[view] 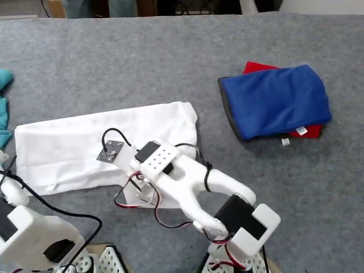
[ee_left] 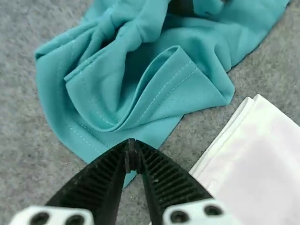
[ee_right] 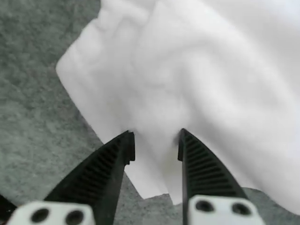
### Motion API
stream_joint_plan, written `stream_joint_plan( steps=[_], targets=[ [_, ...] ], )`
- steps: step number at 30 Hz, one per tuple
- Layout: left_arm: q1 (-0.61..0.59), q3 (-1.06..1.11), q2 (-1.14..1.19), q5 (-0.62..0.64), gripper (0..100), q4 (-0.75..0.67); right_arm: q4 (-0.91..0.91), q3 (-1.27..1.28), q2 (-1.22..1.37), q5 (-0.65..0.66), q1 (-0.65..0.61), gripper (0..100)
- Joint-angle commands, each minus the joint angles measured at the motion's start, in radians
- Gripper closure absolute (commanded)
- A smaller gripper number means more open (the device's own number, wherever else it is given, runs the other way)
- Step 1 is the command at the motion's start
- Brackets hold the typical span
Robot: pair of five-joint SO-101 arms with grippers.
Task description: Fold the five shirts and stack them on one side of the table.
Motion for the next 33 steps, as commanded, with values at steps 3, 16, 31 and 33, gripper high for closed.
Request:
stream_joint_plan(
  steps=[3,16,31,33],
  targets=[
    [-0.002,-0.047,-0.012,-0.003,97,0.005,-0.087,0.031,-0.044,0.0,-0.011,82.9],
    [-0.002,-0.045,-0.012,-0.005,97,0.005,-0.091,0.045,-0.044,0.0,0.08,97.3],
    [-0.001,-0.045,-0.011,-0.005,97,0.005,0.138,-0.087,-0.128,0.008,0.13,97.3],
    [-0.001,-0.045,-0.011,-0.005,97,0.005,0.15,-0.091,-0.13,0.008,0.129,97.3]
  ],
)
